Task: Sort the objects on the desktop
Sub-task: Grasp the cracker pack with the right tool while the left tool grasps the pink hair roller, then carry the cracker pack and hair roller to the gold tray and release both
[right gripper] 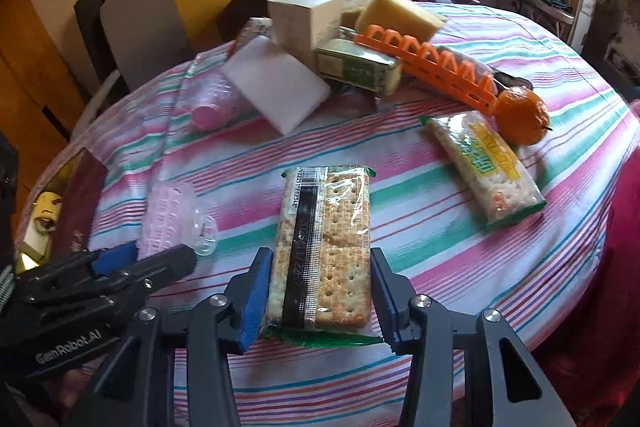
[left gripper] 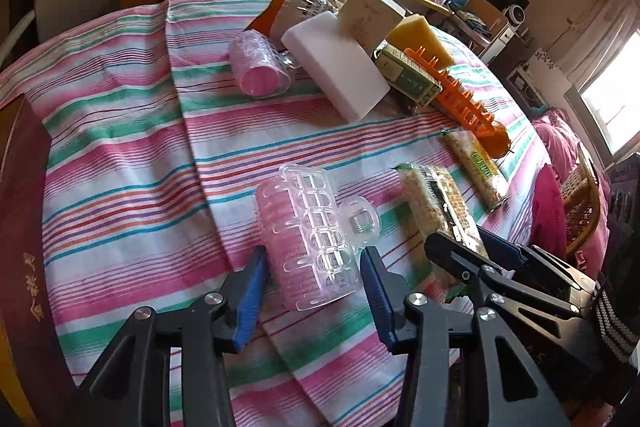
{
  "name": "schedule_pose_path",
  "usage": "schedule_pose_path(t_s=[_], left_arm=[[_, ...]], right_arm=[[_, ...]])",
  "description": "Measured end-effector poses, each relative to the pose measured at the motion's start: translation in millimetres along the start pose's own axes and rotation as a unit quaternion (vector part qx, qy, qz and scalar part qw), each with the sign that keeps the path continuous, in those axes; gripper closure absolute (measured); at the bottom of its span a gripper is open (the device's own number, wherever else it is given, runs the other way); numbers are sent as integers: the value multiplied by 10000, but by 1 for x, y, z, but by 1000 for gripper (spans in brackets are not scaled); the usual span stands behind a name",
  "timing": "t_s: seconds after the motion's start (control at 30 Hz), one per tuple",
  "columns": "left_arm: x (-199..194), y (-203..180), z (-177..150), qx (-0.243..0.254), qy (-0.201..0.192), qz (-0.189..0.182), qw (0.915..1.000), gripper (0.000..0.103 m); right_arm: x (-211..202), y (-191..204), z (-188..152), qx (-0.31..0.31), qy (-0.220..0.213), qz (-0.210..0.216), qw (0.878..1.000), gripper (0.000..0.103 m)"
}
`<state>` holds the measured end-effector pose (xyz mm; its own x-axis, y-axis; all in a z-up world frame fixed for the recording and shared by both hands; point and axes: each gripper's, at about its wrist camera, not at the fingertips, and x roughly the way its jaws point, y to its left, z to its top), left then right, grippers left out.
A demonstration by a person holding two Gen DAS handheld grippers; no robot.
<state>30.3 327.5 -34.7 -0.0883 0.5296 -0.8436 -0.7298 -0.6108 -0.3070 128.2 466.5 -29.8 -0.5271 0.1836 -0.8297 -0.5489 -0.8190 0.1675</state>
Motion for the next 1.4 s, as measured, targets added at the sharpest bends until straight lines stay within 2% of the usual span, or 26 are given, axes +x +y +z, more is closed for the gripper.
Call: schedule_pose_path(t_s=[0.23,0.4,0.53,0.77,0.97,1.13,1.2,1.33,1.4], left_arm=[[-39,20,-8,-190,-271,-109,9994,56],[-77,46,-11,-406,-562,-55,9976,56],[-107,82,-17,-755,-788,83,9940,56],[-146,161,-35,-1483,-1083,508,9817,56],[-148,218,-47,-1824,-961,880,9746,56],[-140,248,-55,-1949,-773,1015,9725,56],[-134,258,-56,-1959,-648,1003,9733,55],[-129,273,-53,-2110,-556,1272,9676,48],[-129,275,-50,-2131,-553,1354,9660,47]], right_arm=[[-15,29,7,-78,-94,364,9993,55],[-25,70,16,-270,-148,801,9963,55],[-30,115,22,-569,-151,1181,9913,55],[-22,204,27,-1210,-105,1648,9788,55],[1,266,20,-1527,127,1892,9699,55],[24,302,20,-1743,296,1796,9677,55],[35,313,25,-1703,308,1775,9688,55],[60,330,37,-1486,408,1774,9720,54],[70,332,40,-1390,510,1843,9717,52]])
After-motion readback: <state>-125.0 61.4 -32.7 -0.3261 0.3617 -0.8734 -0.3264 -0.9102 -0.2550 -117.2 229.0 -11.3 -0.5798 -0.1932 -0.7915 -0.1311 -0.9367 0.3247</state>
